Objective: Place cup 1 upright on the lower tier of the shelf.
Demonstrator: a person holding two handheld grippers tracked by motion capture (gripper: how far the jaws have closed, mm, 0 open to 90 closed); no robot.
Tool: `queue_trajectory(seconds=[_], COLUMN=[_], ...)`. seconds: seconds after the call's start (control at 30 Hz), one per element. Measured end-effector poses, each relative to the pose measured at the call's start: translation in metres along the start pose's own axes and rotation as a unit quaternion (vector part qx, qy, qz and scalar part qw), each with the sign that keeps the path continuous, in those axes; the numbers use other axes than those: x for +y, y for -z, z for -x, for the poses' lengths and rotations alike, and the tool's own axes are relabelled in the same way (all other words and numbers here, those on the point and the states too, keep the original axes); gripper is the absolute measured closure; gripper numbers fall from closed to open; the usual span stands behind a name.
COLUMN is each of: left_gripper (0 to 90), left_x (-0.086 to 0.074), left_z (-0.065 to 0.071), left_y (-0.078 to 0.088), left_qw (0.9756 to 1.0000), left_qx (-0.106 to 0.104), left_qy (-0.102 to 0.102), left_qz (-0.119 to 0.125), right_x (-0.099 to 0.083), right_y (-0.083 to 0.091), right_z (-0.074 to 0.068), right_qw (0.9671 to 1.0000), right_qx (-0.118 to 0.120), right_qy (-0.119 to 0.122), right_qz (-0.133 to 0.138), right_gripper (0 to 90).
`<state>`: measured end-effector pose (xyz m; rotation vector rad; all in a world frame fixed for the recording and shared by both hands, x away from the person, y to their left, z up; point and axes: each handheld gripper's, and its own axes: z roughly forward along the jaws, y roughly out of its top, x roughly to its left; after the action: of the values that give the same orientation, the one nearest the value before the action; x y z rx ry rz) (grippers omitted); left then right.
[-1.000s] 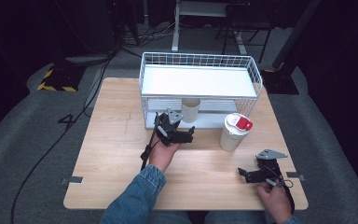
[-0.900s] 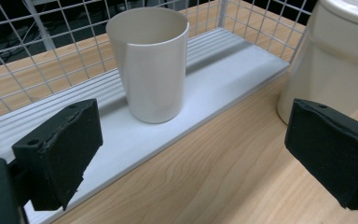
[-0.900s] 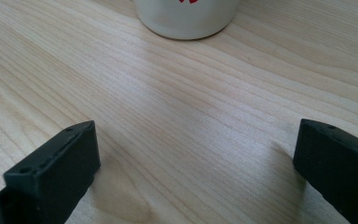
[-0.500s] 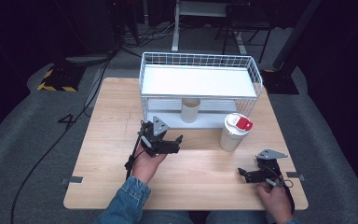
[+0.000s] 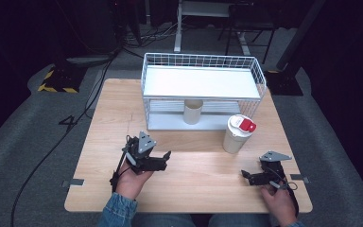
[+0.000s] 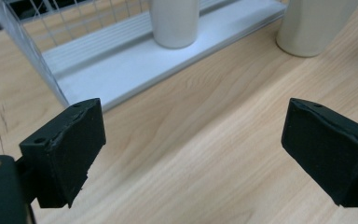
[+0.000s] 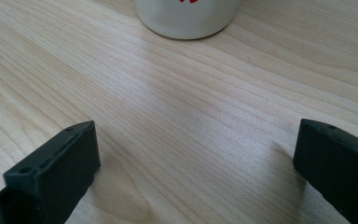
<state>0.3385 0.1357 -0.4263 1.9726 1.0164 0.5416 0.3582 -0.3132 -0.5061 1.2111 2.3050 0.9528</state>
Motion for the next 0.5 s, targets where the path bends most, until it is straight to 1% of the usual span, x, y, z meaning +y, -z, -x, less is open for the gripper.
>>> queue_trajectory(seconds=[0.07,0.1,0.13,0.17,0.2,0.3,0.37,0.4,0.5], left_gripper=[6.8,7.1,7.3,7.5,7.7,8.5,8.7,8.7,8.8], left_x=[-0.006,-0.006,-0.012,-0.012,-0.017,-0.025,-0.027,-0.03,-0.037], left_z=[-0.002,-0.002,-0.003,-0.003,-0.004,-0.006,-0.007,-0.007,-0.009], left_y=[0.002,0.002,0.004,0.004,0.006,0.009,0.009,0.009,0.007], left_qw=[1.0,1.0,1.0,1.0,0.9999,0.9999,0.9999,0.9998,0.9993], left_qx=[0.0,0.0,0.001,0.001,0.003,0.002,0.004,0.006,0.008], left_qy=[0.005,0.005,0.008,0.008,0.01,0.011,0.01,0.013,0.016], left_qz=[0.0,0.0,-0.003,-0.003,-0.007,-0.012,-0.014,-0.015,-0.032], right_x=[0.0,0.0,0.0,0.0,0.0,0.0,0.0,0.0,0.0], right_y=[0.0,0.0,0.0,0.0,0.0,0.0,0.0,0.0,0.0], right_z=[0.0,0.0,0.0,0.0,0.001,0.001,0.001,0.001,0.001], right_qw=[1.0,1.0,1.0,1.0,1.0,1.0,1.0,1.0,1.0], right_qx=[0.0,0.0,0.001,0.001,0.001,0.001,0.001,0.001,0.001], right_qy=[0.0,0.0,0.001,0.001,0.002,0.002,0.002,0.002,0.002], right_qz=[0.0,0.0,0.0,0.0,0.0,0.0,0.0,0.0,0.0], right_gripper=[0.4,0.4,0.4,0.4,0.4,0.4,0.4,0.4,0.4])
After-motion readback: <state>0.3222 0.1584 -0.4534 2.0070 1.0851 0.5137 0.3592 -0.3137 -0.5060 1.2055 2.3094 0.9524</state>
